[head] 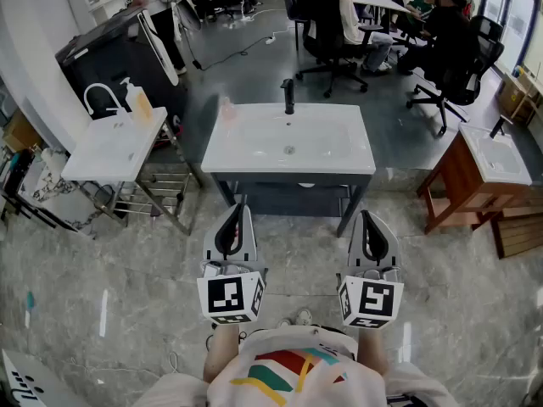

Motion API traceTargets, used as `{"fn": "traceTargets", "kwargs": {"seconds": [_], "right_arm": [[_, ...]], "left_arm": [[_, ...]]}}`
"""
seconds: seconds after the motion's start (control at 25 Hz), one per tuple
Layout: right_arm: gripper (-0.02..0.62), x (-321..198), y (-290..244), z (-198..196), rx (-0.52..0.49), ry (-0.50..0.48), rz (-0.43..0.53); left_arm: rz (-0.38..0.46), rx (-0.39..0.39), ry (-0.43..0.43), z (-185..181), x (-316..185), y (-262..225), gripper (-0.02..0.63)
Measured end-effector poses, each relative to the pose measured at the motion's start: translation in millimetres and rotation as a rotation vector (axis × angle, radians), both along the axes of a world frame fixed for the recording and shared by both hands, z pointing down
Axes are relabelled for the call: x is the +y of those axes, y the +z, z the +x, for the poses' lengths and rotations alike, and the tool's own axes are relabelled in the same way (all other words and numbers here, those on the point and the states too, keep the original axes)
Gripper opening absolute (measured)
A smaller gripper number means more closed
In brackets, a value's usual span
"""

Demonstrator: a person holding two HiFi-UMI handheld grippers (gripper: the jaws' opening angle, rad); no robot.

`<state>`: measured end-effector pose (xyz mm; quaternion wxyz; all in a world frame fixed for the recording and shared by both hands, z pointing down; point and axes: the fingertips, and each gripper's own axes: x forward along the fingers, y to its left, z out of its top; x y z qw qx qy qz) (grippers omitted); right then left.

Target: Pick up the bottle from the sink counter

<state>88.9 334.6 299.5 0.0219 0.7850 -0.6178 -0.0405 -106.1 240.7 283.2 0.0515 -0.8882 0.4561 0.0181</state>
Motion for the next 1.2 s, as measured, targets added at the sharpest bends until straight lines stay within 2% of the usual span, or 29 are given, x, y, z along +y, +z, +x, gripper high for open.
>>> {"fn": "traceTargets", "kwargs": {"seconds": [0.44,0.64,0.84,1.2], "right_arm": [[0.011,-24.8,6.0,8.1,0.033,-0.025,-0.013],[0.011,-38.2,8.0,11.8,0.032,-0.066,-0.008],[0.011,-45.3,14.9,20.0,0.073,-0.086,-0.026],[0.011,-53.0,17.4,31.9,0.035,-0.115,-0.007]], "left_arm": [[-0.015,0.013,-0.012,11.3,-19.7,6.5,0.018],[-0.021,0.01,-0.019,21.4,-30.2,11.1,0.018],[-0.02,0.01,-0.024,36.6,-36.0,15.5,0.018],[-0.02,-0.005,-0.033,48.7,-41.7,18.1,0.018]]}}
